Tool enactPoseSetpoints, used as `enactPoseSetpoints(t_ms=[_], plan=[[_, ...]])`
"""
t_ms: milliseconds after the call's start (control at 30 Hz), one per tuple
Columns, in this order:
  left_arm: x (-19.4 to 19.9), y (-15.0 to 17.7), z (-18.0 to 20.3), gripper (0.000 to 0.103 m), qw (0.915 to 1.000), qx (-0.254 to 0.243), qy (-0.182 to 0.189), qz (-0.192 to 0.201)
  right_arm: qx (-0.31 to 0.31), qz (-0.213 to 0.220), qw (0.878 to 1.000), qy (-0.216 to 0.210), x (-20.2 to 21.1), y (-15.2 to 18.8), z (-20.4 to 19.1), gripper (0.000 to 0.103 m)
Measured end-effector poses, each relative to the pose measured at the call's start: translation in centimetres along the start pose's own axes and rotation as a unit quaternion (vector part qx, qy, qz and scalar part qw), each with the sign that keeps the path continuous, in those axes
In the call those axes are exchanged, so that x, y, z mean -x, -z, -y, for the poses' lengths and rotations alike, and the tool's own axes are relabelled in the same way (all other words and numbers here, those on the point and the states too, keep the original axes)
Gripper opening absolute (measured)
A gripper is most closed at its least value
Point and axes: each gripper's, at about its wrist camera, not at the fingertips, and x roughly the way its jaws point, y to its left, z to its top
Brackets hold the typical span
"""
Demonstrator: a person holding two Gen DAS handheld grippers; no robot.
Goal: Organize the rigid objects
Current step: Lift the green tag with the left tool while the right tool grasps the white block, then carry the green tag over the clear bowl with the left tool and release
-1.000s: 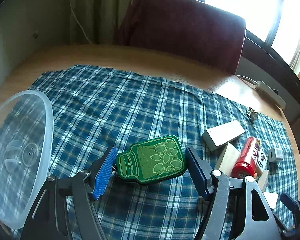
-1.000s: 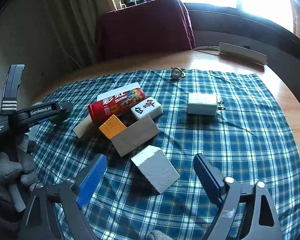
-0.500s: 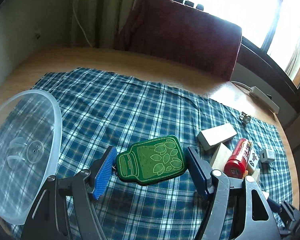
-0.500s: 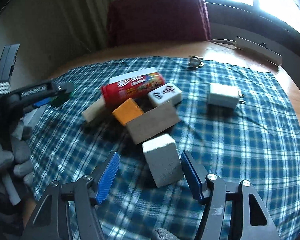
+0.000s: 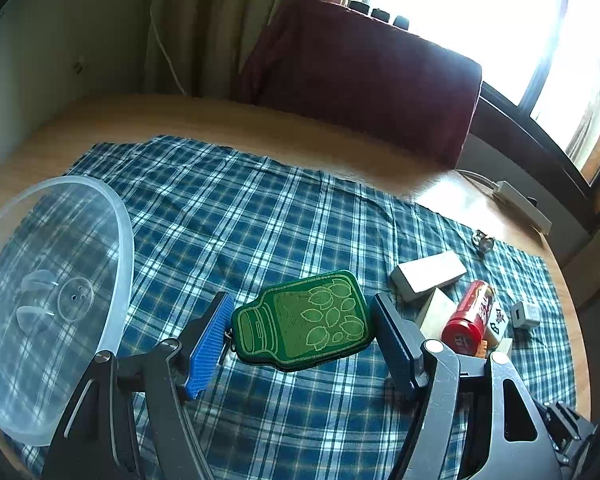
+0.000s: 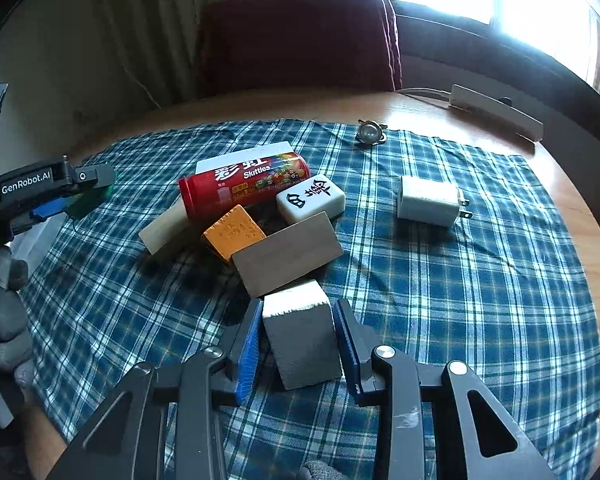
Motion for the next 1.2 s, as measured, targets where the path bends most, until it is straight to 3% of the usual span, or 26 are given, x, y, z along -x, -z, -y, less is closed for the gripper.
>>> enactPoseSetpoints(t_ms=[433,833,1200], plan=[[0.9,-0.1,-0.9,0.071,0.9997,0.018,0.002,0.014,-0.051,0.002,0.998,-0.043,2.6,1.1,0.3,0.031],[2.6,-0.1,-2.7,0.071,0.9985,0.032,-0.011,0.043,-0.026,0.028,0.997,-0.064,4.6,0.1,-2.8,0.031],[5.0,0.0,-6.9,0.071,0.9931,0.052,-0.059,0.087,0.003,0.030,0.996,-0.087,4.3,-1.0,-6.6,0.031]])
